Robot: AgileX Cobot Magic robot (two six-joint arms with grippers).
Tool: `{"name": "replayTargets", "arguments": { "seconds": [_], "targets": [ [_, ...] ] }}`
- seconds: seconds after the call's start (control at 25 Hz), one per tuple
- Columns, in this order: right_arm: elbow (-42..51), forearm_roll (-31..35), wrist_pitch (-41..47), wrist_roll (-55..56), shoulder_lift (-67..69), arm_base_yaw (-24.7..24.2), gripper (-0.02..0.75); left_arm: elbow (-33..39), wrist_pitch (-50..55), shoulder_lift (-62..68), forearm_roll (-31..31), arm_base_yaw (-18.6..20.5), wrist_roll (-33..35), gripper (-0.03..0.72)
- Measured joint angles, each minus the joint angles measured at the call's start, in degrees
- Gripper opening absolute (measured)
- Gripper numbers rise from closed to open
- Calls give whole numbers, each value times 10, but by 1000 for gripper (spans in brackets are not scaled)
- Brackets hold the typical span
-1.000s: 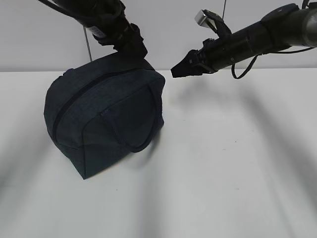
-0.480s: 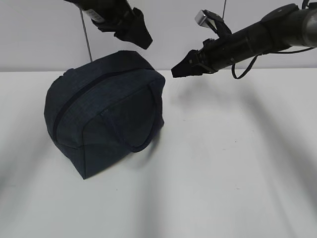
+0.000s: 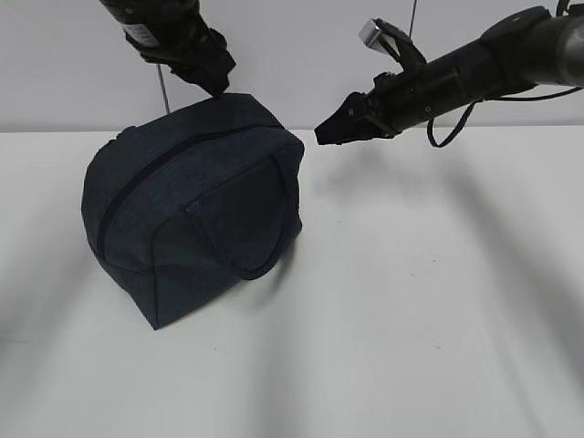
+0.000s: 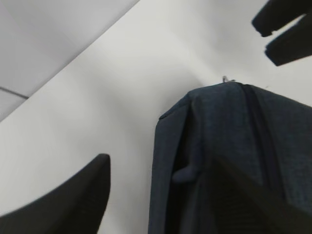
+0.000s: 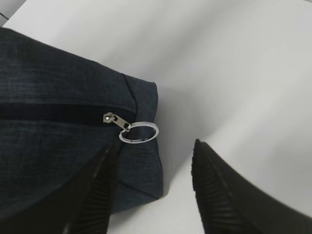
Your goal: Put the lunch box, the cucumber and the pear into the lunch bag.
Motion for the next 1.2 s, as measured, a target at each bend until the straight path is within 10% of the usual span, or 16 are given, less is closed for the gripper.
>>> {"name": "replayTargets", "arguments": {
  "seconds": [0.72, 1.2],
  "targets": [
    [0, -362, 68, 335, -164, 0, 391, 0, 123, 0, 1, 146, -116, 354],
    [0, -548, 154, 483, -295, 0, 391, 0, 152, -9, 4, 156, -137, 351]
  ]
}}
